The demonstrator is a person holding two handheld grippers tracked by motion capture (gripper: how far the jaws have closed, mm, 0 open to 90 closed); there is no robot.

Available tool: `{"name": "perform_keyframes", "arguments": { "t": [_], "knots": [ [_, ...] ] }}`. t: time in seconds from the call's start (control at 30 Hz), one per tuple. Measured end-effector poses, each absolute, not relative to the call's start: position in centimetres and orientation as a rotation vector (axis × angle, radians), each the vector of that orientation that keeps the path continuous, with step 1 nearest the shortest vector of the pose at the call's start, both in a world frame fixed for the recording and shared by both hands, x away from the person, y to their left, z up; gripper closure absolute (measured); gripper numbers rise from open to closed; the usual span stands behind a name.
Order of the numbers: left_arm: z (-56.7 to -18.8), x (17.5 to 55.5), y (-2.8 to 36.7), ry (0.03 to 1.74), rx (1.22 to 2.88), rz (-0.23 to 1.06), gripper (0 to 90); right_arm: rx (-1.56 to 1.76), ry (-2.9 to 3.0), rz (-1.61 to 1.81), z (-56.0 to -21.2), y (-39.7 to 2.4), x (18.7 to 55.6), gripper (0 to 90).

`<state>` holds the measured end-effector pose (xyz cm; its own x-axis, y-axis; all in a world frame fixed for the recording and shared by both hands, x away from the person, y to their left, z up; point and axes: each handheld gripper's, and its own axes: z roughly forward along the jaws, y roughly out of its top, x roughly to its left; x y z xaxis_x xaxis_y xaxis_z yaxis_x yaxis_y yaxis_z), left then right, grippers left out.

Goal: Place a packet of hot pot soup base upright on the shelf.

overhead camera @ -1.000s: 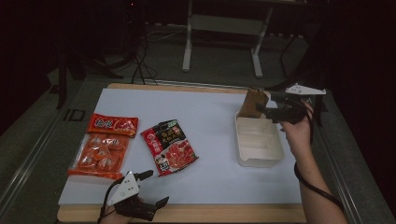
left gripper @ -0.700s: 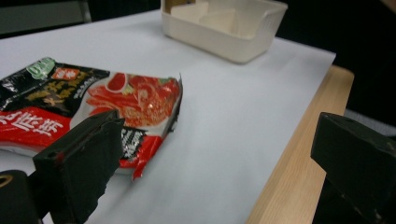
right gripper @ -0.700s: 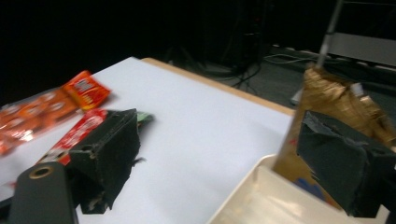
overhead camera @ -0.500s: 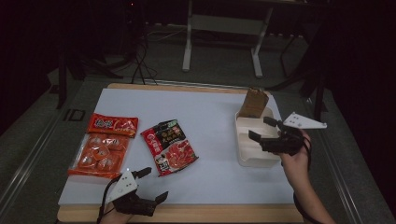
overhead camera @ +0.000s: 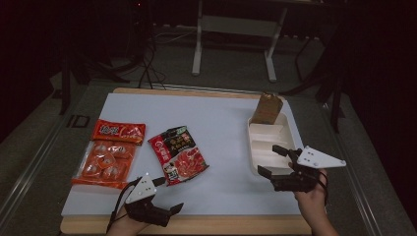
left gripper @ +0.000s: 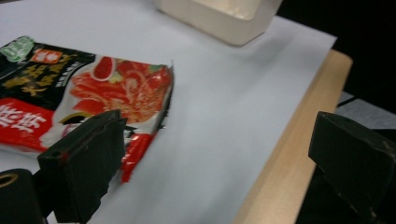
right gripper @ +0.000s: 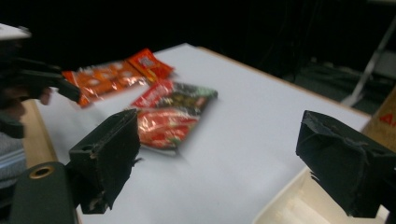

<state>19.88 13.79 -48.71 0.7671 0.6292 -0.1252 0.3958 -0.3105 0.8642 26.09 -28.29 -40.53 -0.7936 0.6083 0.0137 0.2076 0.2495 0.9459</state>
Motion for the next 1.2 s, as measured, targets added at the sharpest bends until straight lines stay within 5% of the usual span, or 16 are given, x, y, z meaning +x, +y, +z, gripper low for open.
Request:
{"name": "perform_keyframes", "arguments": {
  "t": [0.17,0.33,0.87,1.2],
  "knots": [
    [-48.3,21.0,13.4,0.786,1.937,0.312,15.5,0.724,2.169,1.605,-40.7,-28.8,24.7,13.4],
    [-47.8,22.8,12.3,0.778,1.946,0.345,40.1,0.716,2.175,1.604,-41.2,-28.9,24.4,13.6],
    [-48.6,29.2,6.8,0.772,2.076,0.335,88.5,0.691,2.211,1.607,-42.2,-28.6,24.6,13.8],
    [-49.2,32.6,3.2,0.812,2.19,0.345,90.0,0.67,2.237,1.607,-42.5,-28.3,24.6,14.0]
  ]
}}
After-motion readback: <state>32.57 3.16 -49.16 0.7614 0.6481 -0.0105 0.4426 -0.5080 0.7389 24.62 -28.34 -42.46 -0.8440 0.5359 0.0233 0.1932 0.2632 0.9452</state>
